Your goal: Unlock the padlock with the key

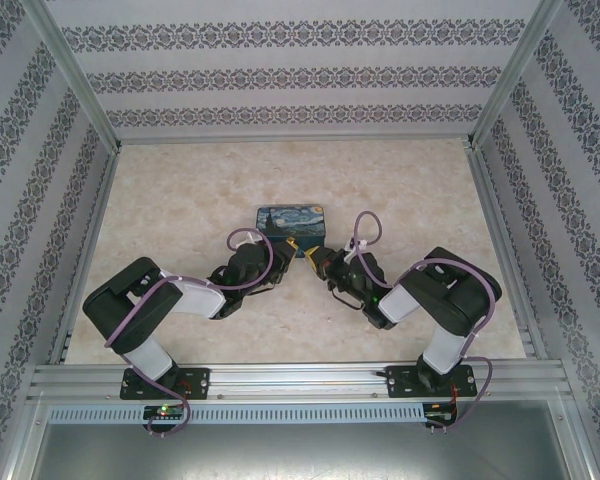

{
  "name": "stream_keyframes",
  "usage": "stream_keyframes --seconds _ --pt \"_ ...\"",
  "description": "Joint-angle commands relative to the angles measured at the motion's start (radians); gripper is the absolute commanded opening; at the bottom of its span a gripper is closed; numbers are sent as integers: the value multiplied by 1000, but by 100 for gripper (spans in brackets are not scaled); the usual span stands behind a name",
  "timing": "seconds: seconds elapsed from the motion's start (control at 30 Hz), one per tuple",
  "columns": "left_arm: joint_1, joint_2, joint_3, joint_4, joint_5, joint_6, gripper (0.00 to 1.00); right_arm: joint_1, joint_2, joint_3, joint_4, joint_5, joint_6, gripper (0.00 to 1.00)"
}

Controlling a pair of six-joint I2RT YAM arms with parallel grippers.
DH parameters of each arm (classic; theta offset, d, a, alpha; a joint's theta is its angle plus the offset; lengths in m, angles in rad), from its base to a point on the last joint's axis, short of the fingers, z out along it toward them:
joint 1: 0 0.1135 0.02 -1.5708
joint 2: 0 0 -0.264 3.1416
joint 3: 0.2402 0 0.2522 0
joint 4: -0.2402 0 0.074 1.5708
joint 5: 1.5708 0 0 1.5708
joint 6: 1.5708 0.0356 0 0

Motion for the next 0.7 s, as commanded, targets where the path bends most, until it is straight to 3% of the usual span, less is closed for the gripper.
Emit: stream_keyframes --seconds 0.0,0.4,0.67 --pt "-74 -3 19 138 196 -22 0 -30 15 71 87 -121 -84 0" --pt "-74 -28 9 130 209 -40 0 -73 -7 103 25 -199 -147 0" --pt "-74 -14 29 147 204 -51 0 -4 40 83 93 -104 -89 0"
